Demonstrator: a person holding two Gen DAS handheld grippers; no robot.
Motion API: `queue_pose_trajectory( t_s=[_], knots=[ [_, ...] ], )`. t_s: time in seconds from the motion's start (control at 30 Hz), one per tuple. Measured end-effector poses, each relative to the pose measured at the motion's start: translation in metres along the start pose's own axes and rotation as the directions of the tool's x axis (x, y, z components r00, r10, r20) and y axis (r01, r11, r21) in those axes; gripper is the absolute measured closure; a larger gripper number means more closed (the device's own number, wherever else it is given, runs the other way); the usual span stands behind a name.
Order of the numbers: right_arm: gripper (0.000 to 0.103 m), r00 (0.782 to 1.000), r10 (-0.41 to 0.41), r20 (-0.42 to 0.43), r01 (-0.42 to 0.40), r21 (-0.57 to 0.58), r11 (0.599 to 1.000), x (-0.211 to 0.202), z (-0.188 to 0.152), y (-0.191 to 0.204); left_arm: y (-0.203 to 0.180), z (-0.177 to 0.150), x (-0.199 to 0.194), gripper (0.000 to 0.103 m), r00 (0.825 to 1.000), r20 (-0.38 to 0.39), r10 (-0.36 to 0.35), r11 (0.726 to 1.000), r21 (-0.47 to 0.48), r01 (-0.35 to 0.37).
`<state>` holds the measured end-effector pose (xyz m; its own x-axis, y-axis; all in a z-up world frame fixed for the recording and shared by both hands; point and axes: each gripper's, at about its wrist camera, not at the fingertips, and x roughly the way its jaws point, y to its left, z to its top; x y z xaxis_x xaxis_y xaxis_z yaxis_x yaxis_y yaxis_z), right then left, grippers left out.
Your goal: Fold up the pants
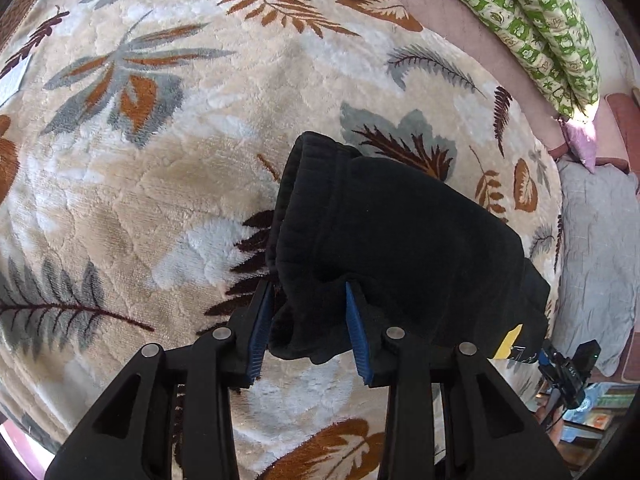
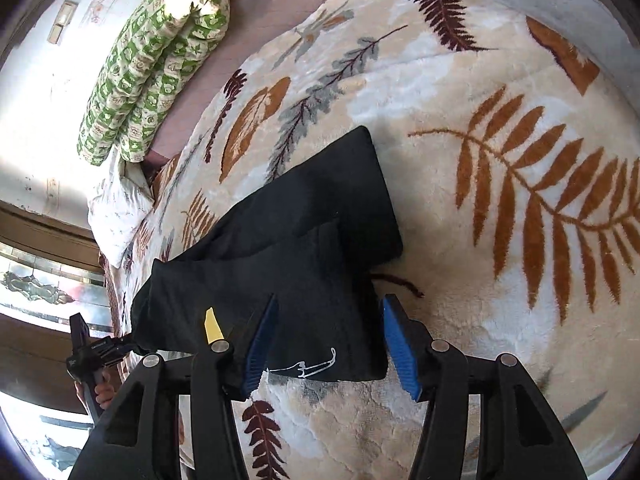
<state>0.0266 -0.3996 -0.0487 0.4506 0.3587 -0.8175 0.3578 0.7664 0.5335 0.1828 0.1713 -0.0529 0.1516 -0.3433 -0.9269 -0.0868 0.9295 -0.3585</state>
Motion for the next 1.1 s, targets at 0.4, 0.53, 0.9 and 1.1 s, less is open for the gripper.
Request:
queue_pose_trajectory(
  t_s=[0.4,0.53,0.9,1.1],
  knots=[
    [0.091,0.999,0.014,-0.036,-0.016,-0.056,0.998,0.012,-0.007,0.002,-0.011,-0.004,-0.005,0.079,0.998,0.054,-0.043,0.999,0.035,0.041],
    [0.097,0.999,0.041,-0.03,-0.043,-0.086,0.995,0.002,-0.009,0.011,-0.016,-0.005,-0.016,0.085,0.995,0.083,-0.056,0.998,0.021,0.055],
    [0.1,0.966,0.24,0.095,-0.231,-0.097,0.968,-0.052,0.03,0.058,-0.002,0.015,-0.026,0.093,0.973,0.126,-0.194,0.962,-0.169,0.213],
    [0.1,0.979,0.191,0.077,-0.181,-0.115,0.977,-0.047,0.047,0.069,-0.007,0.013,-0.008,0.093,0.99,0.034,-0.14,0.985,-0.099,0.142]
  ],
)
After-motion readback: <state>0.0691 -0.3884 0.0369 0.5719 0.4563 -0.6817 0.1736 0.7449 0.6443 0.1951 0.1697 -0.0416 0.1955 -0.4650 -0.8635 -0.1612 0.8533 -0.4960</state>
